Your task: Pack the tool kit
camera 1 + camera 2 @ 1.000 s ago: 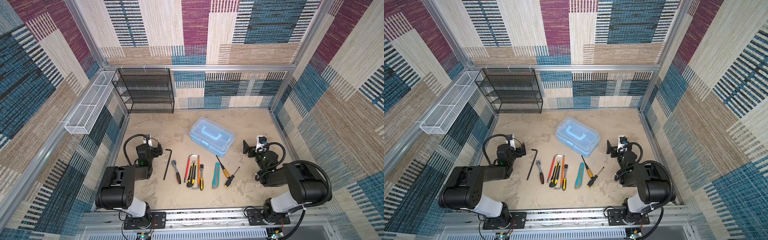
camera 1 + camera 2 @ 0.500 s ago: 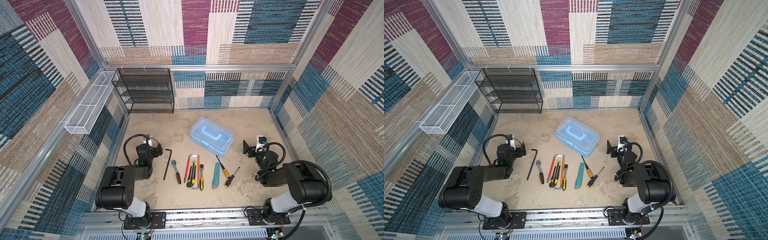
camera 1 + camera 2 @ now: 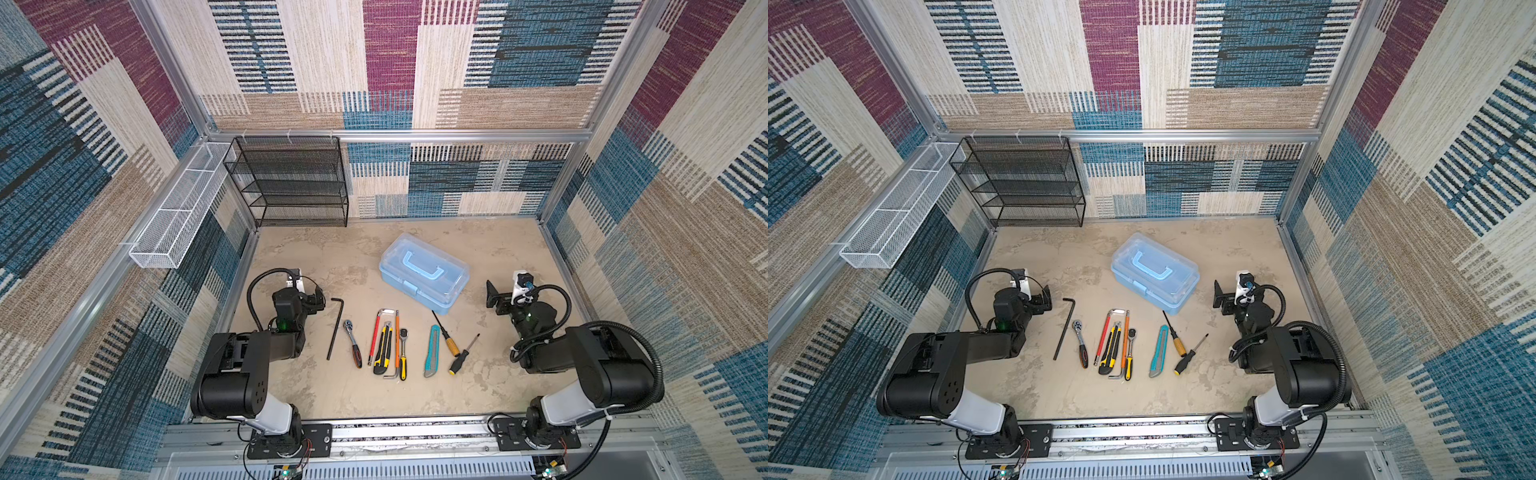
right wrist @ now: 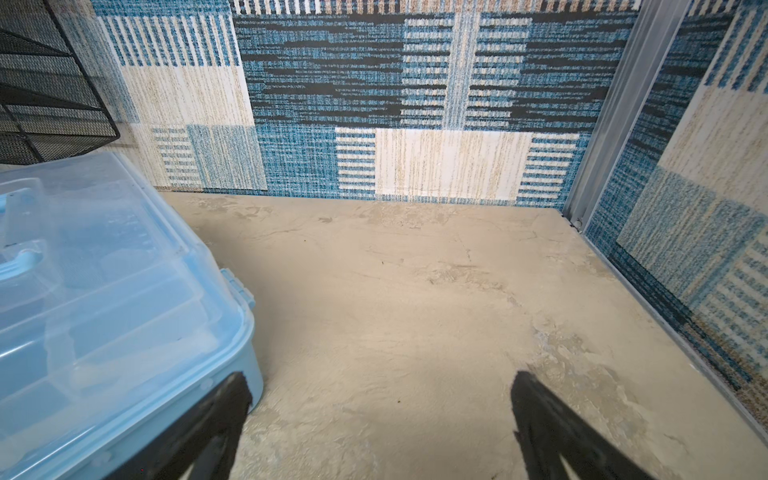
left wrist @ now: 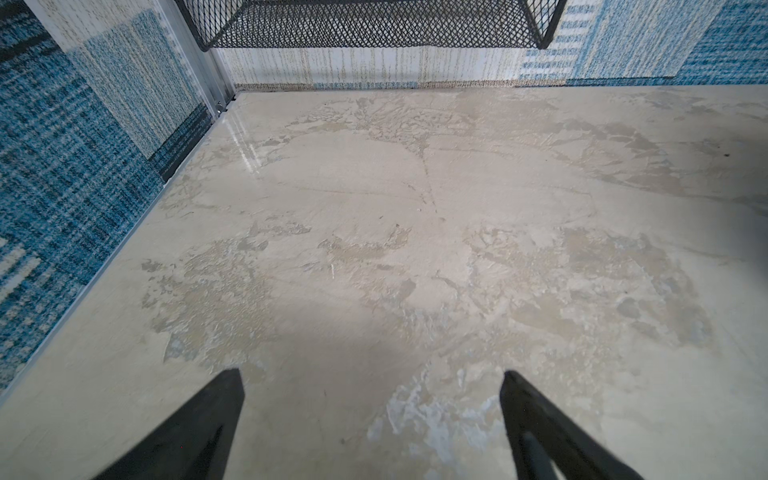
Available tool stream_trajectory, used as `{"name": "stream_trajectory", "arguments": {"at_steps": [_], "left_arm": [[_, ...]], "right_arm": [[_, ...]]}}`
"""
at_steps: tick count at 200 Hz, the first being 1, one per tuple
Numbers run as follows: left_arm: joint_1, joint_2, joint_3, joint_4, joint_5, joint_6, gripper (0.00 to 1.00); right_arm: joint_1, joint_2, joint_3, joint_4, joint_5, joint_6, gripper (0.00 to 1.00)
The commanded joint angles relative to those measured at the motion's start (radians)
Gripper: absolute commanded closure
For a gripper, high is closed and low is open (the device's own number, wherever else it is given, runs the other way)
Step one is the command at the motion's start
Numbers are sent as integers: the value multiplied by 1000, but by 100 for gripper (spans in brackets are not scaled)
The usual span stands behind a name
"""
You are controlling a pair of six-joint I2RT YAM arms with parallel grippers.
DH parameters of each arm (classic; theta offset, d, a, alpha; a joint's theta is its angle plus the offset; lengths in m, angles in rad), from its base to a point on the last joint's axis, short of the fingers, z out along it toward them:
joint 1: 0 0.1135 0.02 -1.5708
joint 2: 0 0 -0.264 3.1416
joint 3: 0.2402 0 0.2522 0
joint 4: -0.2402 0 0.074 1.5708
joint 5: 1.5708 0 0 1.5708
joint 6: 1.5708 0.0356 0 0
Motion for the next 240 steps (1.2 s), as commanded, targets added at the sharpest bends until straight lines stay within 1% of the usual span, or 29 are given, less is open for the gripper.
{"name": "stream_trajectory", "arguments": {"at_steps": [1, 14, 21, 29, 42, 53, 67, 75, 86, 104, 115, 141, 173, 186, 206, 223, 240], "left_arm": [[2, -23, 23, -22, -12, -21, 1], [2, -67, 65, -128, -22, -24, 1], [2, -93, 95, -226, -18, -27, 1], [2, -123, 121, -309, -12, -35, 1], [2, -173, 148, -401, -11, -67, 1], [2, -217, 175, -482, 10, -119, 4], [-1, -262, 214, -573, 78, -178, 9], [-7, -281, 234, -619, 116, -222, 12], [-25, -304, 248, -660, 158, -250, 15], [-93, -346, 248, -685, 149, -273, 16], [-141, -367, 248, -701, 123, -274, 17], [-241, -371, 274, -751, 104, -285, 17], [-350, -308, 311, -773, 145, -317, 22], [-389, -277, 326, -773, 156, -337, 24], [-450, -232, 356, -771, 164, -329, 26], [-481, -184, 383, -765, 199, -330, 27], [-498, -131, 416, -764, 250, -343, 28]], "right_arm": [[0, -27, 30, -18, 14, 5, 0], [0, -66, 110, -189, 18, 11, 0], [0, -80, 160, -303, 19, 15, 0], [0, -87, 200, -392, 13, 15, 0], [1, -111, 220, -462, 3, 20, 0], [0, -144, 224, -505, 1, 28, 0], [0, -187, 242, -579, -27, 25, 0], [0, -207, 263, -627, -55, 22, 0], [0, -228, 287, -681, -104, 14, 0], [2, -243, 338, -753, -197, -3, 0], [3, -242, 365, -778, -241, -3, 0], [29, -217, 417, -795, -292, -22, 0], [124, -110, 574, -917, -282, -141, 0], [143, -59, 646, -965, -305, -177, 0], [160, 16, 747, -1029, -354, -229, 0], [176, 82, 830, -1099, -389, -282, 0], [199, 154, 913, -1183, -398, -335, 0]]}}
